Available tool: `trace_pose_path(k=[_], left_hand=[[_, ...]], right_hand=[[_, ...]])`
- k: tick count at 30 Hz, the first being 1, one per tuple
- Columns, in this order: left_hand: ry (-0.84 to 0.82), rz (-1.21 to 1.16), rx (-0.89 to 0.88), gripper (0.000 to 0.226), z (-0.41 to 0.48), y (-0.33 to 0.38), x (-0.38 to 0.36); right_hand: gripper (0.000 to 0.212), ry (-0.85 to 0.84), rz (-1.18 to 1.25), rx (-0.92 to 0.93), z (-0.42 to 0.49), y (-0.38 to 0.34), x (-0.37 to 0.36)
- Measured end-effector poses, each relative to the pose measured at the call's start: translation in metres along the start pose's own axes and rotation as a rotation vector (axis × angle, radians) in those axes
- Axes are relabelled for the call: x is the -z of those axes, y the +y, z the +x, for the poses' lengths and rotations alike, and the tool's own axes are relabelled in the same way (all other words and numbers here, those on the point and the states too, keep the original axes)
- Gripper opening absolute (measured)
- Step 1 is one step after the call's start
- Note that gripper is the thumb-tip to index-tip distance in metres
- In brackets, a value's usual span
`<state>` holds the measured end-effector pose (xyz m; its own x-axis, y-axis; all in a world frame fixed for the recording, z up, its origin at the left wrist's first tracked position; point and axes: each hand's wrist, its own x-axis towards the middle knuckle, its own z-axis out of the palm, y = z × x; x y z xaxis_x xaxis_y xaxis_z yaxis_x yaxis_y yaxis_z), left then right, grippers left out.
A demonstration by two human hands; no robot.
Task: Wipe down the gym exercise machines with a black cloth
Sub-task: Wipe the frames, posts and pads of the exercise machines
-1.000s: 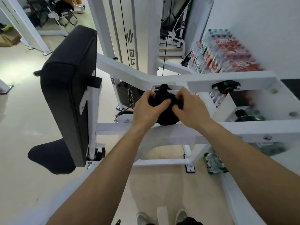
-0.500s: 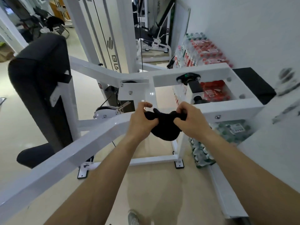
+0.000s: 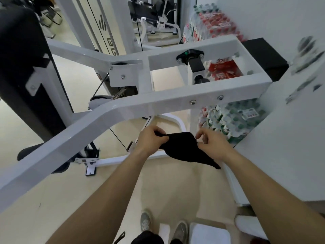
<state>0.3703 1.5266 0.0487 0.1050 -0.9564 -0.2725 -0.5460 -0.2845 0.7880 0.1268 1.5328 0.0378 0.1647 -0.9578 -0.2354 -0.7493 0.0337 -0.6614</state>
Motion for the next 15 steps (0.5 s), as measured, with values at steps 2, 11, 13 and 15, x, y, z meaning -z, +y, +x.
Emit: trace_pose_path(k=[2, 11, 13, 15], left_hand=[[0.023, -0.014, 0.002, 0.015, 0.000, -0.010, 0.000], [-0.144, 0.077, -0.152, 0.027, 0.013, -0.057, 0.002], [-0.165, 0.041, -0.164, 0.037, 0.023, -0.079, 0.008], [-0.157, -0.001, -0.192, 0.041, 0.035, -0.104, 0.012]], right_hand=[[0.018, -0.049, -0.009, -0.039, 0.002, 0.005, -0.009], [0.071, -0.219, 0.024, 0.129, 0.048, -0.021, -0.110], [0.070, -0.267, 0.075, 0.147, 0.068, -0.027, -0.136], [0.063, -0.321, 0.108, 0.143, 0.090, -0.029, -0.162]])
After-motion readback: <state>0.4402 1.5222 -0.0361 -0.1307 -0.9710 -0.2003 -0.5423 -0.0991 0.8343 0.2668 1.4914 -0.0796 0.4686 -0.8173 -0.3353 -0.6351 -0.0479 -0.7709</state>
